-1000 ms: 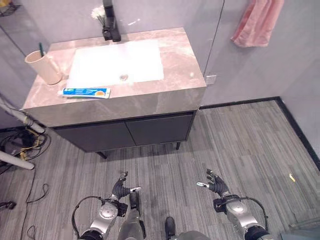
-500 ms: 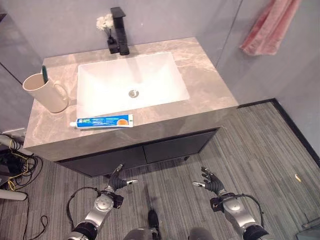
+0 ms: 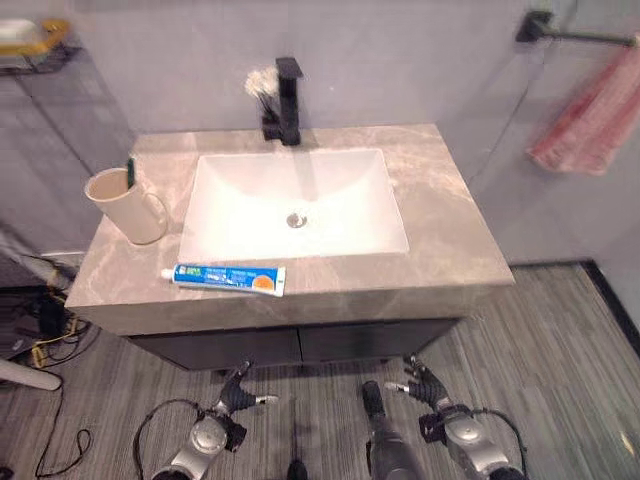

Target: Put brush and paste in cup on sink, flatten towel.

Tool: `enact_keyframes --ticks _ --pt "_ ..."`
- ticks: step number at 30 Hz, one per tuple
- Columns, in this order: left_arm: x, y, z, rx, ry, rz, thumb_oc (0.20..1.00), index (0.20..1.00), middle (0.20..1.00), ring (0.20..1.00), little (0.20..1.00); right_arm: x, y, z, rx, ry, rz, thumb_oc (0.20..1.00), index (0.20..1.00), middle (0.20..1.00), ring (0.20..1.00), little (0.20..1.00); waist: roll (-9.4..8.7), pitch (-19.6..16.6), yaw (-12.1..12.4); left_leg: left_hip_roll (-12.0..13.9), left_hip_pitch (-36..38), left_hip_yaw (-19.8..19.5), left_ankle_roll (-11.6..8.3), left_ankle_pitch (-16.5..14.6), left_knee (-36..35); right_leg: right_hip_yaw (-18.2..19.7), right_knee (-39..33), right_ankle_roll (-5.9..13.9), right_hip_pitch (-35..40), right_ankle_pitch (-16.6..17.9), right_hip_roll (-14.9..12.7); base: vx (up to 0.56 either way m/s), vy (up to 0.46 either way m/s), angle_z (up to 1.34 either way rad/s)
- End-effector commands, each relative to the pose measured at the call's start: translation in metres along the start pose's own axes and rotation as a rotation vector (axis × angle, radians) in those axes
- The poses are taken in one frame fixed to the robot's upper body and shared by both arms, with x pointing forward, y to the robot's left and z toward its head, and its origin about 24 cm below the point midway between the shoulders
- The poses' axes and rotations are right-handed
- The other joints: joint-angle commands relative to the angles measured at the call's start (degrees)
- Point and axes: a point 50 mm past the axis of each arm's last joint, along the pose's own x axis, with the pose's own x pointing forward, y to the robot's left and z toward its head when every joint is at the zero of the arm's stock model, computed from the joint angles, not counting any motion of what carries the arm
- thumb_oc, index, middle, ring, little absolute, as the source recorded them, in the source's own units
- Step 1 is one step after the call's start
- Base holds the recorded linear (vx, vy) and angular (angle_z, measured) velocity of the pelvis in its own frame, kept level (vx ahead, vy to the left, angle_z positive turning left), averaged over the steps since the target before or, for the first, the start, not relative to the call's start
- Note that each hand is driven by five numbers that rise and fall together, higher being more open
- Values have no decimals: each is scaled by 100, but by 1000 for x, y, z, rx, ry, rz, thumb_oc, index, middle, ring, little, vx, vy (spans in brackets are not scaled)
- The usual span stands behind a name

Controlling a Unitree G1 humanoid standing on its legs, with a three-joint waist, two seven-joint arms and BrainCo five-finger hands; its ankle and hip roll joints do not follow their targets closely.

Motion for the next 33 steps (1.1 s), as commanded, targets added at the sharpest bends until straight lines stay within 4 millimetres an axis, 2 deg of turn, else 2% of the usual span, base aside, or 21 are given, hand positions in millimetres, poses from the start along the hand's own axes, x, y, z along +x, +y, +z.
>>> enact_keyframes --ticks 1,10,16,21,22,24,26,28,29,30,33 --pt "11 17 30 -5 -131 47 1000 1000 1000 1000 1000 11 -26 39 -51 -135 -53 1000 1000 1000 1000 1000 139 125 5 339 -505 315 -304 653 357 -165 -390 308 679 84 11 83 -150 11" --pt "8 20 21 16 -98 55 1000 1000 1000 1000 1000 5 -35 30 -77 -107 -75 1000 1000 1000 1000 1000 207 62 69 568 -483 106 -465 869 119 -361 -439 176 867 -150 120 27 -109 15" --pt "14 22 33 49 -135 53 1000 1000 1000 1000 1000 3 -37 33 -118 -125 -69 1000 1000 1000 1000 1000 296 158 -23 653 -642 -34 -575 893 286 -356 -372 34 856 -332 233 -2 -86 10" --pt "16 25 39 85 -157 58 1000 1000 1000 1000 1000 3 -39 36 -148 -132 -65 1000 1000 1000 1000 1000 345 287 -60 560 -856 -189 -676 941 753 -252 -312 -64 837 -406 327 3 -52 9" --pt "18 26 42 89 -166 61 1000 1000 1000 1000 1000 4 -40 38 -156 -135 -67 1000 1000 1000 1000 1000 335 332 -48 477 -939 -374 -745 1000 922 -206 -312 -76 794 -375 329 -18 77 3" --pt "21 25 50 98 -189 62 1000 1000 1000 1000 1000 2 -44 34 -135 -126 -99 1000 1000 1000 1000 1000 349 293 -243 1151 -1016 390 -798 1187 249 -277 -303 64 764 -439 119 17 159 7" --pt "22 24 52 104 -199 64 1000 1000 1000 1000 1000 2 -45 33 -129 -122 -111 1000 1000 1000 1000 1000 362 312 -181 1257 -1079 390 -847 1317 38 -227 -303 99 769 -454 68 48 141 54" --pt "21 24 52 87 -198 73 1000 1000 1000 1000 1000 2 -47 32 -110 -113 -122 1000 1000 1000 1000 1000 430 289 -187 1285 -1089 118 -870 1293 -119 -144 -348 173 753 -472 -16 79 193 22" --pt "20 21 48 87 -187 64 1000 1000 1000 1000 1000 1 -47 25 -101 -86 -131 1000 1000 1000 1000 1000 479 229 -204 1267 -1020 169 -849 1240 -223 -112 -373 198 768 -466 -49 130 293 -38" --pt "18 17 47 94 -186 43 1000 1000 1000 1000 1000 3 -45 25 -113 -73 -127 1000 1000 1000 1000 1000 526 210 -199 1144 -910 279 -796 1155 -275 -14 -397 297 734 -326 -179 101 228 -64" --pt "15 18 43 109 -183 30 1000 1000 1000 1000 1000 6 -40 31 -110 -93 -110 1000 1000 1000 1000 1000 501 214 -164 1004 -815 464 -696 1055 -298 128 -406 384 659 -186 -300 47 209 -67"
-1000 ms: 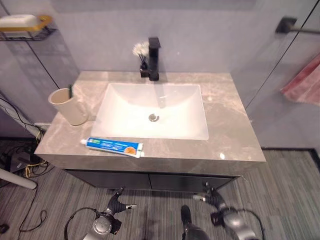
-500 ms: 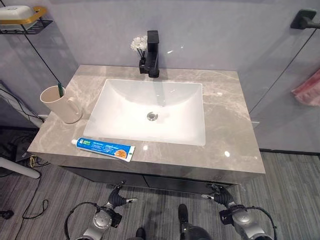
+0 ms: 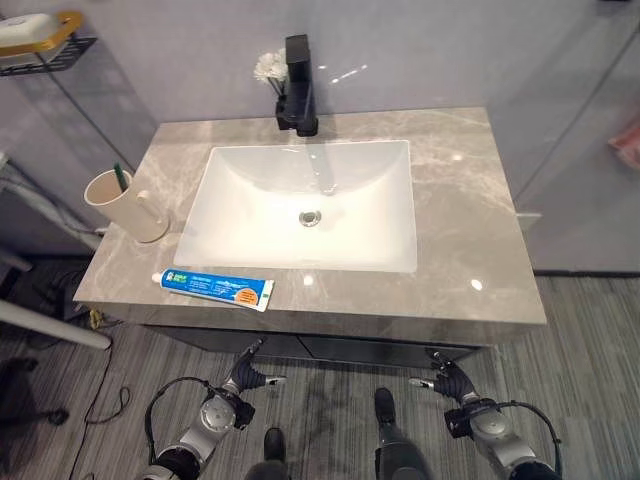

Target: Put brush and paste in cup on sink, flatten towel.

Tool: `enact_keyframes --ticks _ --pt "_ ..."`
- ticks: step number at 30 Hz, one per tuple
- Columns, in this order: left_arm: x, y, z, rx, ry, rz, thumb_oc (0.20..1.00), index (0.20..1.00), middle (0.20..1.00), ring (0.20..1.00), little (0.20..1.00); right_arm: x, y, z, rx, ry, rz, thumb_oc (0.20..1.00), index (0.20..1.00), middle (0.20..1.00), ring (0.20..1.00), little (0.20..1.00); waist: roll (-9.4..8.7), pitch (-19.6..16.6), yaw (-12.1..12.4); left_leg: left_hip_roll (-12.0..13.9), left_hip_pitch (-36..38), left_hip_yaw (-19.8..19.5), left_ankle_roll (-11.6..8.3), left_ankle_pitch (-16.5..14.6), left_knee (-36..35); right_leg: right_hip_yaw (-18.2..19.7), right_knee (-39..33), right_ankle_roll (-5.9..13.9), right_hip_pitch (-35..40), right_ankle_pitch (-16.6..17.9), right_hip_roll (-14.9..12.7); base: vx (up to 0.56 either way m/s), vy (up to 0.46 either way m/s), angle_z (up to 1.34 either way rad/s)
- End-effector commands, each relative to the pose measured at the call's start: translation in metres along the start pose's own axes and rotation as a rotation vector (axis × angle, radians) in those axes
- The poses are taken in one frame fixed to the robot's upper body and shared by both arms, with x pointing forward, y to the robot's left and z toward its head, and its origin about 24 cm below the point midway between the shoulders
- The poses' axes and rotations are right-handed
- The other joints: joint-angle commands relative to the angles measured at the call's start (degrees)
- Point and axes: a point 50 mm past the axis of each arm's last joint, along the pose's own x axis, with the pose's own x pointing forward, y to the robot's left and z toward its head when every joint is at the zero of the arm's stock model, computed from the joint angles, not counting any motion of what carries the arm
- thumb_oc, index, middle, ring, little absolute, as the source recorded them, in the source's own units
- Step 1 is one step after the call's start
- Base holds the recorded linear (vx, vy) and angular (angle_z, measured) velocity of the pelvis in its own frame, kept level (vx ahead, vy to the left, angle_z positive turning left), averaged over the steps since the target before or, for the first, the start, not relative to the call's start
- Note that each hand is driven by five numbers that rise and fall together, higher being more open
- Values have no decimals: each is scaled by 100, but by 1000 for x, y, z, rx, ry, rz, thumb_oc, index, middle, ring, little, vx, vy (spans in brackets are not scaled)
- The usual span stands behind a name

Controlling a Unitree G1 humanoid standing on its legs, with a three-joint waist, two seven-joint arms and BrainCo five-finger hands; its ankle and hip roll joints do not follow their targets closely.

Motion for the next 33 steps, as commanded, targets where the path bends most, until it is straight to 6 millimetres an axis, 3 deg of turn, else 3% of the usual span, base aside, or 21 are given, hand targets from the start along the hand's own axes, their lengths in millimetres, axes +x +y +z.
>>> enact_keyframes --ticks 1,8,14,20,21,25,26,29,33 --pt "-5 16 -3 44 -26 32 1000 1000 1000 1000 1000 8 10 24 19 -102 18 1000 1000 1000 1000 1000 -173 -75 95 -54 -44 175 94 334 9 418 75 578 505 -53 -388 1 182 -51" --pt "-6 26 -11 100 -2 48 1000 1000 1000 1000 1000 15 29 40 -34 -138 88 1000 1000 1000 1000 1000 -305 -136 345 -192 -104 54 108 356 -142 184 46 711 434 129 -635 -32 78 -5" --pt "-13 29 -16 170 -7 33 1000 1000 1000 1000 1000 19 26 34 -27 -91 65 1000 1000 1000 1000 1000 -352 -157 622 -169 -242 -271 41 438 -142 -226 46 720 553 85 -734 -32 -29 42" --pt "-30 43 2 320 -189 -20 1000 1000 1000 1000 1000 22 17 29 -63 -56 33 1000 1000 1000 1000 1000 -321 -190 933 -159 -358 -499 -42 489 -142 -517 46 737 660 -4 -783 -21 -49 28" --pt "-43 58 5 403 -243 -21 1000 1000 1000 1000 1000 22 12 23 -69 -25 15 1000 1000 1000 1000 1000 -291 -217 1059 -132 -392 -546 -70 515 -142 -579 46 746 682 -30 -787 -5 -46 15" --pt "-57 75 16 536 -329 -36 1000 1000 1000 1000 1000 21 11 14 -98 15 15 1000 1000 1000 1000 1000 -248 -243 1140 -101 -409 -533 -106 541 -142 -593 46 758 684 -56 -772 -4 -39 9" --pt "-67 90 31 608 -405 -26 1000 1000 1000 1000 1000 17 10 2 -133 60 17 1000 1000 1000 1000 1000 -171 -259 1189 -69 -409 -529 -137 560 -142 -621 46 756 681 -71 -763 -8 -45 7" --pt "-76 99 46 632 -470 -26 1000 1000 1000 1000 1000 14 11 -6 -166 90 26 1000 1000 1000 1000 1000 -135 -288 1193 -50 -414 -526 -155 565 -142 -615 46 758 661 -70 -746 -2 -18 0" --pt "-98 128 82 700 -576 -14 1000 1000 1000 1000 1000 -1 10 -32 -227 167 56 1000 1000 1000 1000 1000 -21 -371 1141 -13 -393 -444 -194 578 -142 -571 46 768 598 -52 -722 12 -3 -1"
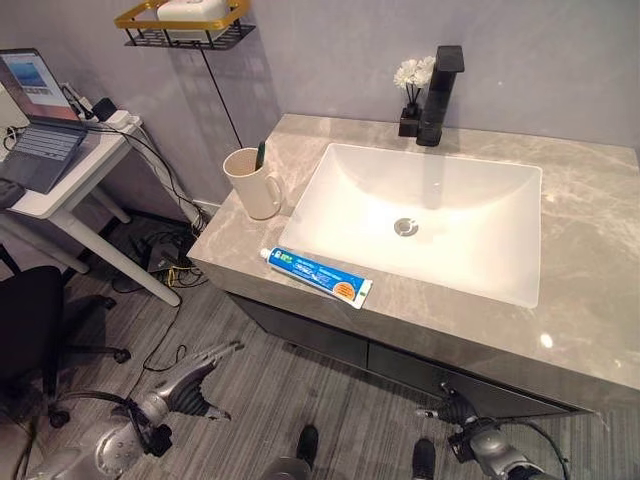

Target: Put brush and paste in cup on sink, flatten towel.

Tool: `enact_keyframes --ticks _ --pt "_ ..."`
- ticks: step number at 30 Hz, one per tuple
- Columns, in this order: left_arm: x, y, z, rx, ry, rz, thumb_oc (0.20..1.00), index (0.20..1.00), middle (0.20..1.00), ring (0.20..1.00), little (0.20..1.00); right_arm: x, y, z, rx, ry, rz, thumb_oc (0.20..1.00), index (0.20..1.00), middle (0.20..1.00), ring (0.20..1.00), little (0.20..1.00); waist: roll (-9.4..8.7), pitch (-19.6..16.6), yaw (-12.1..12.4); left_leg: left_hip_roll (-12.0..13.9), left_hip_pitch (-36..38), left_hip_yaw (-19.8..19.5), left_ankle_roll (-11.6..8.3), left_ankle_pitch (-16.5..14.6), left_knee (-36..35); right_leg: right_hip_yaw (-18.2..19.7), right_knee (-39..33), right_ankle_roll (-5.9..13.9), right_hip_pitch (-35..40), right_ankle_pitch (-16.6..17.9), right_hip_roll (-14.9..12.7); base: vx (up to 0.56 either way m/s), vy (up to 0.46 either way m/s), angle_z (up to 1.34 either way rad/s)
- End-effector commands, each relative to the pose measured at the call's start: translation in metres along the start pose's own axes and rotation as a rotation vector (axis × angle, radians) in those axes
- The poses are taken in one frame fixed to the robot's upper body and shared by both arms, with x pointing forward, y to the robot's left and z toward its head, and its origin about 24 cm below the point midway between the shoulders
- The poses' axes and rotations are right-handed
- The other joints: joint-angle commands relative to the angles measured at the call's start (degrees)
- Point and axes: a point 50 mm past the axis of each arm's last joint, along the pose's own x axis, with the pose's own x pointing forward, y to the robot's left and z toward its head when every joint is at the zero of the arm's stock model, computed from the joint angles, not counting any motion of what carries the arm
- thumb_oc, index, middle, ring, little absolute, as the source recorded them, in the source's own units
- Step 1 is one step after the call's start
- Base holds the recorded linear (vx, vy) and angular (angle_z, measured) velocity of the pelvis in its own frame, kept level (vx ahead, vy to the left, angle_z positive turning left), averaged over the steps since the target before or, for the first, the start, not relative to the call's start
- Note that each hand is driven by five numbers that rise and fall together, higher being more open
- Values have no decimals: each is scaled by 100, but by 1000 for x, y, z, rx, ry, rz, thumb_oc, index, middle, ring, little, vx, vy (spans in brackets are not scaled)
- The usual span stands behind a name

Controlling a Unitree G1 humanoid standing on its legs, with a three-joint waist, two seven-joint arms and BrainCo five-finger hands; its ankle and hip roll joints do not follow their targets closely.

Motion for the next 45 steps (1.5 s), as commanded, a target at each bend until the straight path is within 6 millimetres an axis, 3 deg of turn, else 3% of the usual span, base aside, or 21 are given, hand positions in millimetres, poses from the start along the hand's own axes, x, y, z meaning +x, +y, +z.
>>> enact_keyframes --ticks 1,2,3,6,8,14,20,30,44,45 --pt "3 29 1 -3 -31 76 1000 1000 1000 1000 1000 6 3 23 -56 -89 22 1000 1000 1000 1000 1000 -329 12 -125 184 -121 231 -232 174 34 273 48 464 -30 211 -442 19 4 -6" --pt "3 50 5 15 -57 101 1000 1000 1000 1000 1000 3 3 14 -69 -63 32 1000 1000 1000 1000 1000 -282 -5 -179 192 -108 261 -238 182 34 291 48 467 -49 231 -439 11 0 -6" --pt "3 50 5 14 -55 100 1000 1000 1000 1000 1000 3 4 14 -69 -63 33 1000 1000 1000 1000 1000 -289 -5 -179 193 -107 264 -238 181 34 294 48 466 -51 231 -438 14 1 -6" --pt "6 78 14 78 -106 139 1000 1000 1000 1000 1000 1 6 10 -86 -62 51 1000 1000 1000 1000 1000 -237 -39 -277 204 -108 320 -255 179 34 355 48 479 -106 263 -431 19 11 -10" --pt "12 101 13 68 -114 268 1000 1000 1000 1000 1000 -1 10 10 -59 -74 57 1000 1000 1000 1000 1000 -185 -102 -454 206 -56 456 -249 141 34 472 48 512 -182 319 -440 67 53 -17" --pt "10 122 -2 88 -44 372 1000 1000 1000 1000 1000 -1 12 16 -32 -101 61 1000 1000 1000 1000 1000 -194 -124 -782 165 162 892 -174 -29 34 1005 48 513 -459 505 -387 42 54 -41" --pt "13 119 -23 44 55 391 1000 1000 1000 1000 1000 -2 11 10 -1 -78 49 1000 1000 1000 1000 1000 -286 -78 -962 147 218 1115 -154 -89 34 1251 48 513 -627 600 -363 22 38 -34" --pt "14 114 -34 35 115 378 1000 1000 1000 1000 1000 -2 13 12 -16 -94 58 1000 1000 1000 1000 1000 -400 -53 -967 239 90 1114 -185 -34 34 1258 48 513 -779 604 -287 1 -1 -5" --pt "18 105 -41 -14 143 385 1000 1000 1000 1000 1000 -1 13 18 -19 -113 55 1000 1000 1000 1000 1000 -413 -43 -994 252 65 1083 -196 -32 34 1228 48 513 -774 572 -283 1 0 0" --pt "19 105 -40 -21 141 393 934 934 934 934 934 -1 13 17 -17 -111 54 1000 1000 1000 1000 1000 -408 -36 -1001 241 57 1080 -193 -25 34 1249 48 513 -788 573 -287 0 0 0"
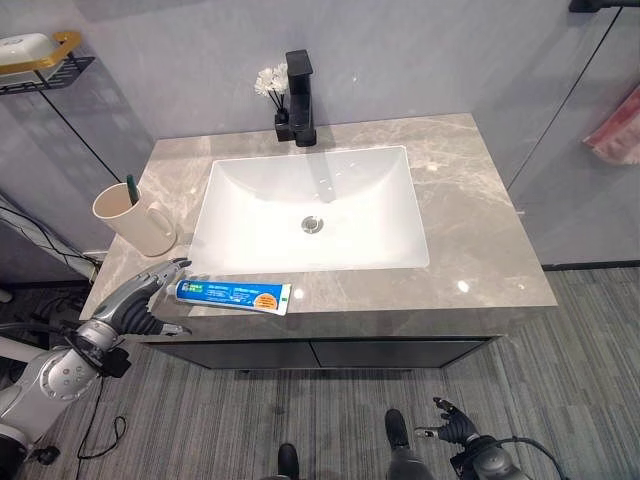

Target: Put brush and paste in cup on sink, flatten towel.

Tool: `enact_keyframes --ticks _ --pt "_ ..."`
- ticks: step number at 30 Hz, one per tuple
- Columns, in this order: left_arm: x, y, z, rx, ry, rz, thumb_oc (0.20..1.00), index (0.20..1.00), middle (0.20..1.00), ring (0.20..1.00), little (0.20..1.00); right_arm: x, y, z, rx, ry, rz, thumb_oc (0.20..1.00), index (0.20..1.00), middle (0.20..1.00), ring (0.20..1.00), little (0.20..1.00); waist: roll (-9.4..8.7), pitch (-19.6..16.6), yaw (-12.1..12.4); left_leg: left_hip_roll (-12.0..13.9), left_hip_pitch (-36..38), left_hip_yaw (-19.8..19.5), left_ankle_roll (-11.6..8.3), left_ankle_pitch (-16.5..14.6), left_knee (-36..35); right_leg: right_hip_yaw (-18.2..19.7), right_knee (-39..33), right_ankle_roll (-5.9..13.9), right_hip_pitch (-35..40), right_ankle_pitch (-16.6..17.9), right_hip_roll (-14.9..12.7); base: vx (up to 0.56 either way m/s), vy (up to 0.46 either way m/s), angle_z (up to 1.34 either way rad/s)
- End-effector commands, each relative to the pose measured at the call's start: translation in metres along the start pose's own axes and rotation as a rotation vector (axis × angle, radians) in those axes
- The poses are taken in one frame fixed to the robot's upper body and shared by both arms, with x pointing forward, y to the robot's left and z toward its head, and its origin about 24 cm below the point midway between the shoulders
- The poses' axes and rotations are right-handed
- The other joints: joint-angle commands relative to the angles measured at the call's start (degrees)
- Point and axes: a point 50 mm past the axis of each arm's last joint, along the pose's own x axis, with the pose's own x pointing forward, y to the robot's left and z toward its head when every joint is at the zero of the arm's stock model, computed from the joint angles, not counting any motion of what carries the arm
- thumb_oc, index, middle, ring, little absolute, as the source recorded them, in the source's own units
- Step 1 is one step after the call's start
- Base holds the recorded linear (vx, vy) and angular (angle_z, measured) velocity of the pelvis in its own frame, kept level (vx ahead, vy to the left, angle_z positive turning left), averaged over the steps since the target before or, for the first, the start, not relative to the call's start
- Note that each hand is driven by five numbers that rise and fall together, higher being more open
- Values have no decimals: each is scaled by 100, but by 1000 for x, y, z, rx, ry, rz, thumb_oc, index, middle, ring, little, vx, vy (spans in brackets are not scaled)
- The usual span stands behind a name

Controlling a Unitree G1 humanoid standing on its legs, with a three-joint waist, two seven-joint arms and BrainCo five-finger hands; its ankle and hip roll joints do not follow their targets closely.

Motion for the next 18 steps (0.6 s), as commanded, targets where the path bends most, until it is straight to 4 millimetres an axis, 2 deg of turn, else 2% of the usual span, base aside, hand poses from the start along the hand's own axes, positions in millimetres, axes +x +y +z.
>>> enact_keyframes --ticks 1,2,3,4,7,8,12,18 --pt "17 23 7 -35 -42 137 925 925 925 925 925 6 0 23 -20 -90 8 1000 1000 1000 1000 1000 -126 100 -71 118 -29 -56 -159 127 58 140 35 535 -129 322 -506 0 0 0" --pt "17 23 7 -35 -42 137 925 925 925 925 925 6 0 23 -20 -90 8 1000 1000 1000 1000 1000 -125 98 -72 118 -31 -56 -159 127 58 140 35 535 -131 322 -506 0 0 0" --pt "18 23 6 -38 -39 142 831 831 831 831 831 6 0 22 -20 -89 8 1000 1000 1000 1000 1000 -124 99 -76 119 -38 -53 -158 126 58 148 35 535 -139 323 -505 0 0 0" --pt "19 25 6 -29 -36 147 639 639 639 639 639 5 0 22 -19 -89 8 1000 1000 1000 1000 1000 -130 110 -85 129 -52 -54 -156 130 58 170 35 535 -160 330 -504 0 0 0" --pt "21 26 7 -25 -44 148 567 567 567 567 567 5 -1 22 -18 -93 5 1000 1000 1000 1000 1000 -133 116 -97 121 -73 -48 -156 131 58 187 35 535 -198 339 -505 0 0 0" --pt "21 25 7 -21 -42 147 460 460 460 460 460 5 0 22 -18 -91 6 1000 1000 1000 1000 1000 -137 118 -116 124 -80 -41 -157 131 58 197 35 535 -216 346 -493 0 0 0" --pt "22 23 7 -26 -41 142 413 413 413 413 413 5 -1 21 -14 -91 2 1000 1000 1000 1000 1000 -148 109 -130 139 -80 -21 -158 133 58 210 35 535 -218 342 -477 0 0 0" --pt "21 19 6 -11 -36 113 442 442 442 442 442 3 -1 19 -11 -87 -1 1000 1000 1000 1000 1000 -172 117 -158 175 -50 17 -170 127 58 230 35 535 -236 348 -454 -1 -1 -1"
